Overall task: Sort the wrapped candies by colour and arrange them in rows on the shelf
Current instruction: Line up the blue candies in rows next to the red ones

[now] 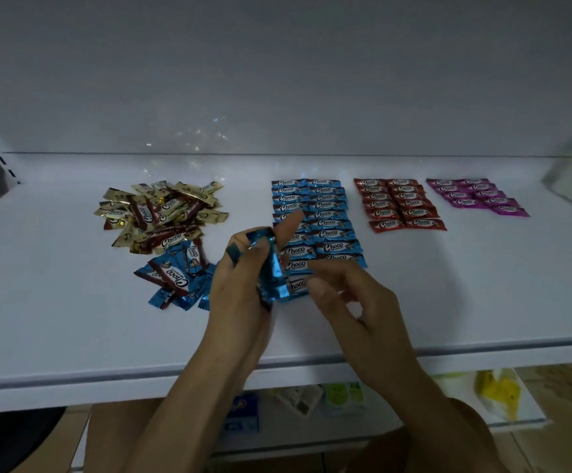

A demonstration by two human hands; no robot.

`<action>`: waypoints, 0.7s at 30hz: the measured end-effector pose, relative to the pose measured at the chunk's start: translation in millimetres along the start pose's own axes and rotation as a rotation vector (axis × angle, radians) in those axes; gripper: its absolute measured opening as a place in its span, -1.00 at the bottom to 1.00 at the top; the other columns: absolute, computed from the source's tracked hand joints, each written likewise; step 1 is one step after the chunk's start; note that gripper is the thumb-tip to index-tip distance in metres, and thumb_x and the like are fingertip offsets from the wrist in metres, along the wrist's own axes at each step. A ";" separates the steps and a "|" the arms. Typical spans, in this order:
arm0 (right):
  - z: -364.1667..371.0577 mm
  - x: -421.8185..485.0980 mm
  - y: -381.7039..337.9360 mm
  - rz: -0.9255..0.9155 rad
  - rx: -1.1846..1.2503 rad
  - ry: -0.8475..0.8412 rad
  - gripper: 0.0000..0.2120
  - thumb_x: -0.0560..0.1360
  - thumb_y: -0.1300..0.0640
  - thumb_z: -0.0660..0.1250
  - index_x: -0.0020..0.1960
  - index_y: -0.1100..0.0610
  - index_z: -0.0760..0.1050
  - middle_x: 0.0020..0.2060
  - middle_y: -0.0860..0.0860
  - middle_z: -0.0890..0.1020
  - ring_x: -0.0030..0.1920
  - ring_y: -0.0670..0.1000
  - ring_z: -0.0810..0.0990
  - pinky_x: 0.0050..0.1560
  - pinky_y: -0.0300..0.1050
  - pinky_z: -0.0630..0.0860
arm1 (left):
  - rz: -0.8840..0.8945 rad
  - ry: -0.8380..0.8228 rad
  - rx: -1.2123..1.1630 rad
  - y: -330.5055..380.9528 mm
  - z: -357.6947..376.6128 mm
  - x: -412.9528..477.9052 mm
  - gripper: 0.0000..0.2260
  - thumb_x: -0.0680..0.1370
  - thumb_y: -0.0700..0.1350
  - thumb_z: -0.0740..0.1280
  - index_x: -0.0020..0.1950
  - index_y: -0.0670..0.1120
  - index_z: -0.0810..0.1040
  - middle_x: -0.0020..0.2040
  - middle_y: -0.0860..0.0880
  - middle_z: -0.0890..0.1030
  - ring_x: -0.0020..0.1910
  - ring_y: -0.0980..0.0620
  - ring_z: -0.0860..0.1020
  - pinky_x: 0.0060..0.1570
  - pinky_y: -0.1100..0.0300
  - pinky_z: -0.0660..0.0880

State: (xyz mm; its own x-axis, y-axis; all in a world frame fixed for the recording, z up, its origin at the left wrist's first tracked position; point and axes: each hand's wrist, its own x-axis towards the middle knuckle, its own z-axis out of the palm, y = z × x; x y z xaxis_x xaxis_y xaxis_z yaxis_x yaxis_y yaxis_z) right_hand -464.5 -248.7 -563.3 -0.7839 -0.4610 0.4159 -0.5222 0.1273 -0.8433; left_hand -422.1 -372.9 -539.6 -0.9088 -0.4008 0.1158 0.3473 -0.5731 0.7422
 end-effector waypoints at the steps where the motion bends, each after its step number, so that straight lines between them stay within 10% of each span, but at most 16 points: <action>1: 2.8 2.2 -7.1 0.033 0.092 -0.007 -0.74 0.43 -0.17 0.30 0.02 -0.06 0.55 -0.12 -0.23 0.65 -0.08 -0.18 0.60 -0.13 -0.35 0.50 | -0.029 -0.030 -0.007 -1.9 4.5 -1.6 -0.73 0.61 -0.21 0.10 0.25 -0.31 0.39 0.18 -0.10 0.64 0.11 -0.02 0.63 -0.06 0.20 0.59; 7: -1.9 4.4 -3.6 -0.146 -0.056 0.174 -0.83 0.41 0.01 0.41 -0.05 0.07 0.62 -0.17 -0.09 0.64 -0.20 -0.14 0.60 -0.26 -0.38 0.51 | -0.023 -0.024 0.035 -15.2 8.0 -9.3 -0.73 0.57 -0.14 0.25 0.23 -0.22 0.47 0.15 -0.07 0.64 0.15 0.00 0.60 0.11 0.11 0.57; 12: -22.5 -8.3 13.9 -0.524 -0.691 0.413 -0.70 0.54 0.07 0.32 -0.05 0.33 0.64 -0.13 0.16 0.62 -0.08 -0.01 0.55 -0.16 -0.34 0.52 | -0.061 0.144 0.405 -3.6 2.7 -14.2 -0.83 0.54 -0.02 0.23 0.01 -0.01 0.58 -0.27 0.00 0.57 -0.55 0.18 0.36 -0.58 0.35 0.27; 16: -25.4 -11.1 14.2 -0.612 -0.736 0.481 -0.70 0.55 0.09 0.33 -0.10 0.35 0.64 -0.23 0.19 0.64 -0.15 -0.04 0.51 -0.23 -0.35 0.45 | -0.089 -0.008 0.594 3.4 9.9 -20.4 -0.81 0.39 0.07 0.31 -0.31 0.00 0.60 -0.57 0.08 0.36 -0.62 0.17 0.20 -0.60 0.34 0.17; 21: -24.9 -11.0 13.0 -0.433 -0.473 0.458 -0.78 0.49 0.14 0.39 0.12 0.15 0.53 0.00 0.01 0.54 -0.09 -0.11 0.56 -0.20 -0.38 0.51 | 0.040 0.016 0.722 -3.0 8.9 -19.5 -0.95 0.47 -0.13 0.38 -0.19 -0.07 0.61 -0.46 0.17 0.57 -0.52 0.28 0.46 -0.49 0.47 0.32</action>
State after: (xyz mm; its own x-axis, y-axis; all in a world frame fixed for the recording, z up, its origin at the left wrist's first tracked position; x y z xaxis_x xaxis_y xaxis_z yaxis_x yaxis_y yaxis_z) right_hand -471.1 -220.2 -570.4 -0.4845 -0.1602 0.8600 -0.8198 0.4262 -0.3825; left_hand -407.5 -357.0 -538.2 -0.8930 -0.4255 0.1468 0.1364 0.0550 0.9891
